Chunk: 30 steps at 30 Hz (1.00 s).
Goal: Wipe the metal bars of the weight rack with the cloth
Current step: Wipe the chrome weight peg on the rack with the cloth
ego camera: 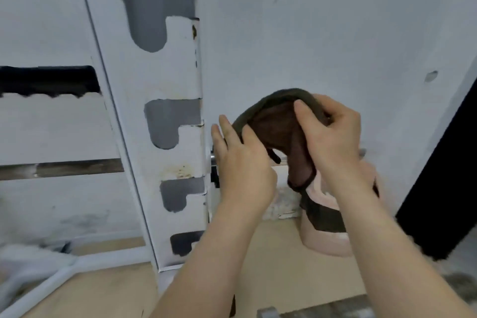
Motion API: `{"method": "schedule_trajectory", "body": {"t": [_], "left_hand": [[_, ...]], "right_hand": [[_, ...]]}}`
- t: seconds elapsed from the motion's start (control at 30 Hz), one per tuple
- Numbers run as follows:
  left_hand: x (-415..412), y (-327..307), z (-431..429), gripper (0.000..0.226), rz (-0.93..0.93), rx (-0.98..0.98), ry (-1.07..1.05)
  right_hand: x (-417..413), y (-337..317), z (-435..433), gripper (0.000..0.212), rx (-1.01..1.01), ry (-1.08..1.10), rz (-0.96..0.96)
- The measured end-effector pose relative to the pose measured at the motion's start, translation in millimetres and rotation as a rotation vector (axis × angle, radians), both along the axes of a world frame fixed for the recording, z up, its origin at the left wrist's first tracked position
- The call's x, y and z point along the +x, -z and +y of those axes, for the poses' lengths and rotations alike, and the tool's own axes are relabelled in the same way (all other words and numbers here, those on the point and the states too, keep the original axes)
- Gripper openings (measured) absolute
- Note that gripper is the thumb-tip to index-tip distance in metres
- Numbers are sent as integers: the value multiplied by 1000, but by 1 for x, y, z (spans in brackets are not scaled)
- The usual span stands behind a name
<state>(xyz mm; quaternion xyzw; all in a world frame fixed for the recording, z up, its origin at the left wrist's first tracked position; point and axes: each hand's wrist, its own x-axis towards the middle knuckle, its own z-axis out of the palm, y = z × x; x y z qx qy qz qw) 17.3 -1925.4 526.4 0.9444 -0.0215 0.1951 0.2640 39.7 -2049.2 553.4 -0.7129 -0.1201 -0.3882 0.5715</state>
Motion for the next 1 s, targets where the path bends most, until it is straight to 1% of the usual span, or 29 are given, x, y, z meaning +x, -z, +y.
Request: {"method": "schedule_trajectory", "body": {"t": [0.03, 0.07, 0.1, 0.13, 0.17, 0.2, 0.27, 0.3, 0.33, 0.4, 0.47, 0.53, 0.57, 0.6, 0.67, 0.73, 0.77, 0.83, 0.87, 0.9, 0.97, 1.0], "left_hand": [[6, 3, 1, 67, 30, -32, -24], [11, 7, 2, 67, 58, -60, -45], [15, 12, 3, 65, 74, -79, -63], [19, 18, 3, 61, 73, -90, -83], [22, 23, 3, 58, 54, -97, -108], [25, 27, 3, 56, 24, -97, -141], [30, 30, 1, 54, -33, -71, -203], [33, 30, 0, 53, -56, -46, -230], [35, 30, -1, 52, -75, -16, -252], [44, 30, -3, 47, -112, 20, -266], [56, 31, -5, 42, -133, -22, -246], [64, 33, -6, 32, -135, -115, -226], [66, 33, -6, 26, -141, -148, -232], [68, 32, -6, 21, -146, -169, -249], [71, 28, -4, 14, -153, -183, -292], [76, 25, -2, 13, -160, -145, -322], [78, 26, 0, 14, -161, -112, -332], [84, 31, 1, 19, -169, -33, -343], [86, 33, 0, 21, -173, -3, -354], [87, 36, 0, 23, -173, 18, -363], [89, 37, 0, 27, -141, 37, -352], [88, 38, 0, 29, -121, 24, -344]], "right_hand": [[9, 10, 10, 14, -154, 28, -30], [18, 21, 19, 14, -324, 45, -11], [26, 34, 24, 13, -463, 35, 60], [32, 45, 28, 14, -527, -3, 164], [37, 55, 28, 15, -503, -64, 272], [39, 60, 28, 17, -378, -142, 383], [43, 59, 24, 21, -55, -281, 574], [47, 56, 20, 22, 39, -324, 629], [50, 51, 14, 21, 54, -346, 648], [57, 39, 1, 17, 14, -369, 645], [65, 28, -16, 13, -13, -406, 636], [73, 24, -31, 22, -96, -430, 670], [76, 24, -37, 28, -190, -401, 684], [80, 25, -42, 32, -300, -342, 675], [91, 32, -44, 28, -474, -150, 589], [100, 36, -40, 23, -554, 68, 520], [103, 37, -36, 25, -638, 205, 505], [105, 38, -26, 37, -844, 503, 417], [103, 38, -18, 40, -888, 576, 337], [99, 38, -8, 39, -898, 555, 260], [93, 52, 13, 28, -954, 320, 178], [91, 64, 21, 27, -1015, 200, 164]]}}
